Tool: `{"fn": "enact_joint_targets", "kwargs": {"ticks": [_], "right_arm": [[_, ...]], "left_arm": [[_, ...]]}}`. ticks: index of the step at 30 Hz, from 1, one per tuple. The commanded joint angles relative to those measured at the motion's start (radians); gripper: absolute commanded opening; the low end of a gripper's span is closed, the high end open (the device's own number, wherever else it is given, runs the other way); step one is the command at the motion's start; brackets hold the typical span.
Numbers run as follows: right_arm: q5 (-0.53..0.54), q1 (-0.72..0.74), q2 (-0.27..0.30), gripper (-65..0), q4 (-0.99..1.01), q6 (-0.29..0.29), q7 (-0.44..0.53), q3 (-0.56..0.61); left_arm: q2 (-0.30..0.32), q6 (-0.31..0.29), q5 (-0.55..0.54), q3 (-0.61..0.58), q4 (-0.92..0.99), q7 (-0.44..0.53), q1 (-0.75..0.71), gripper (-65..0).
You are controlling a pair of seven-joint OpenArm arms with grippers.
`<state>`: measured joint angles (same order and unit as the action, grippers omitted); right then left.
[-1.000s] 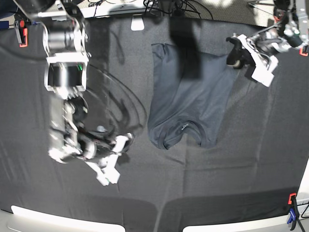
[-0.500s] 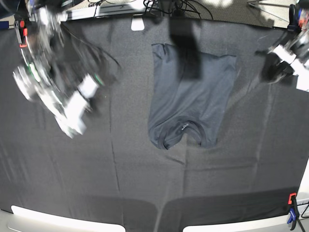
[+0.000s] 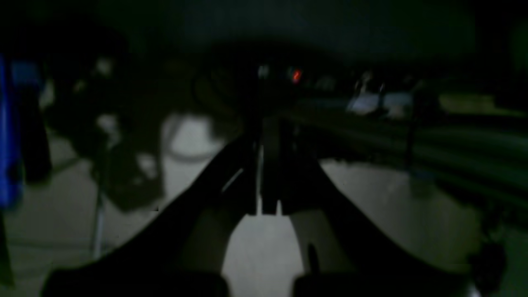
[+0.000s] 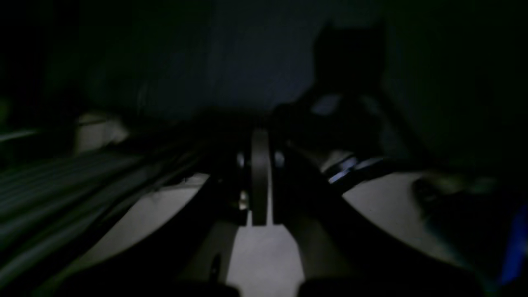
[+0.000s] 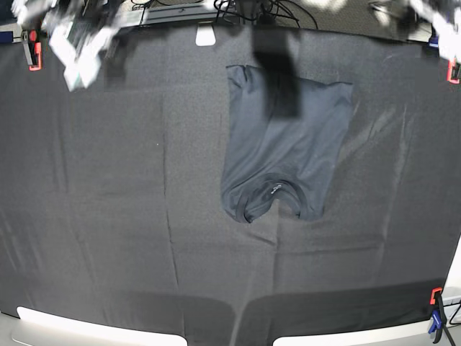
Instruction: Layout the t-shirt on the table in an organized manner, then fold the t-shirt properly
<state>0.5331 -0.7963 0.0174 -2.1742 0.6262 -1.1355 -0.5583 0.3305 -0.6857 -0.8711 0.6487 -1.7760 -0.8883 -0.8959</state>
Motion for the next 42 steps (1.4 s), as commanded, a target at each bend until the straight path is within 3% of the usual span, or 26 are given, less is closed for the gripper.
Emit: {"fn": "enact_joint_targets", "kwargs": {"ticks": [1, 8, 12, 17, 21, 25, 29, 35, 42], "right_arm": [[0.021, -0.039, -0.01, -65.0, -0.019, 0.021, 0.013, -0.003], [-0.011, -0.168, -0.036, -65.0, 0.104, 0.022, 0.012, 0.039], [-0.096, -0.128, 0.0, -65.0, 0.327, 0.022, 0.021, 0.122], [-0.212, -0.024, 0.102, -65.0, 0.692, 0.016, 0.122, 0.28], [-0.273, 0.106, 0.162, -65.0, 0.996, -0.051, 0.179, 0.386], [-0.274, 0.266, 0.183, -65.0, 1.276, -0.053, 0.266, 0.451], [-0.315, 0.401, 0.179, -65.0, 1.492, -0.054, 0.433, 0.476], [-0.367, 0.507, 0.159, -65.0, 1.634, -0.055, 0.63, 0.481], [-0.373, 0.528, 0.16, -65.0, 1.635, -0.055, 0.653, 0.481]], "left_arm": [[0.001, -0.008, -0.016, 0.007, -0.008, 0.014, -0.035, -65.0], [-0.034, -0.012, -0.017, -0.005, 0.187, 0.029, -0.038, -65.0], [-0.031, -0.012, 0.001, -0.03, 0.405, 0.049, 0.064, -65.0], [-0.027, -0.012, 0.216, -0.096, 0.757, 0.308, 0.227, -65.0], [-0.006, -0.012, 0.368, -0.222, 1.01, 0.51, 0.334, -65.0], [-0.002, -0.012, 0.508, -0.337, 1.165, 0.676, 0.406, -65.0], [-0.023, -0.012, 0.549, -0.377, 1.239, 0.797, 0.451, -65.0], [-0.113, 0.156, 0.638, -0.377, 1.274, 0.8, 0.53, -65.0], [-0.212, 0.189, 0.691, -0.377, 1.278, 0.8, 0.574, -65.0]]}}
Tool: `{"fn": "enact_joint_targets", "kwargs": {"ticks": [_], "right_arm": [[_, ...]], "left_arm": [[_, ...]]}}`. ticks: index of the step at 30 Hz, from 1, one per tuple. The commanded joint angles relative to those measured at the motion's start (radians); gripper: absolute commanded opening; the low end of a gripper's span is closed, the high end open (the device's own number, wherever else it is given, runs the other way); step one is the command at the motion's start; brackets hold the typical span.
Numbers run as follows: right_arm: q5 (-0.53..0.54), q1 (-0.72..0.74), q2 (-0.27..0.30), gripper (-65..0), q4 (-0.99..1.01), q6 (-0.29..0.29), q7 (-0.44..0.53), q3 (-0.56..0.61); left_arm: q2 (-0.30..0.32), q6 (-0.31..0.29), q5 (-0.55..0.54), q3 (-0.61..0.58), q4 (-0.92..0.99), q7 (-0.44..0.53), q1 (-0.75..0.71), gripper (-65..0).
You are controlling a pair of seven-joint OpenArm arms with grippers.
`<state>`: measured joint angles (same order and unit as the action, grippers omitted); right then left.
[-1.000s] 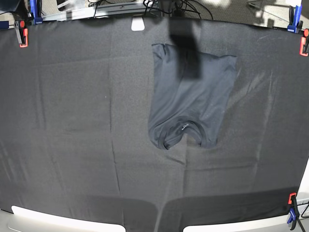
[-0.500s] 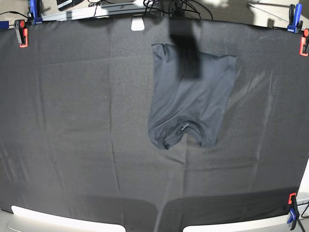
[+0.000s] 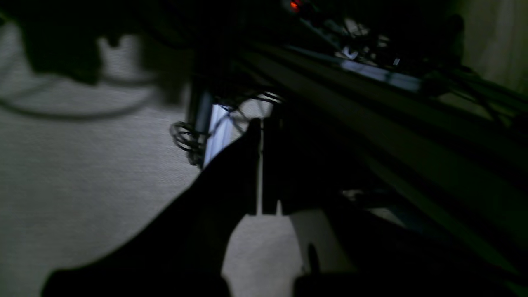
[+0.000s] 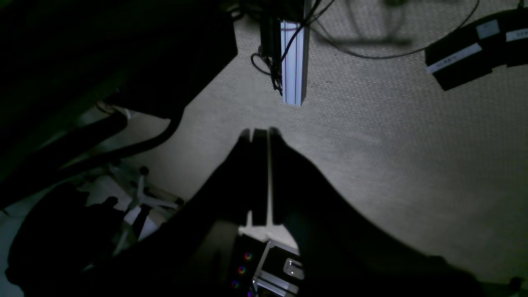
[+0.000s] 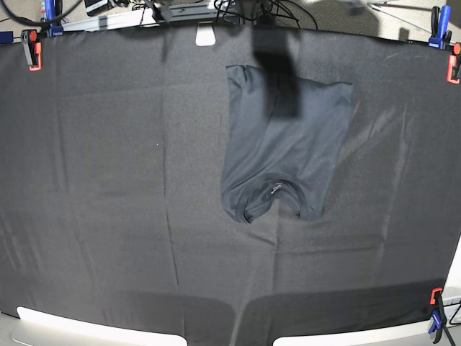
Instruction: Layout the t-shirt on the table in an organized manner, then fold the t-shirt properly
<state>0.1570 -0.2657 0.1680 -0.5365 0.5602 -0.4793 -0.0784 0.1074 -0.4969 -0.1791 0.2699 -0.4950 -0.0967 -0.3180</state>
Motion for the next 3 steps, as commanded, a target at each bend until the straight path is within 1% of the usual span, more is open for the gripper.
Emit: {"fn": "enact_joint_targets", "kwargs": {"ticks": [1, 3], "right_arm": [[0.003, -0.003, 0.012, -65.0, -0.002, 0.011, -0.002, 0.001], [0.003, -0.003, 0.016, -65.0, -0.003, 0.011, -0.002, 0.001]], "left_arm": [[0.004, 0.0, -0.001, 0.002, -0.003, 0.008, -0.001, -65.0], [-0.004, 0.0, 0.0, 0.003, -0.003, 0.004, 0.003, -65.0]]}}
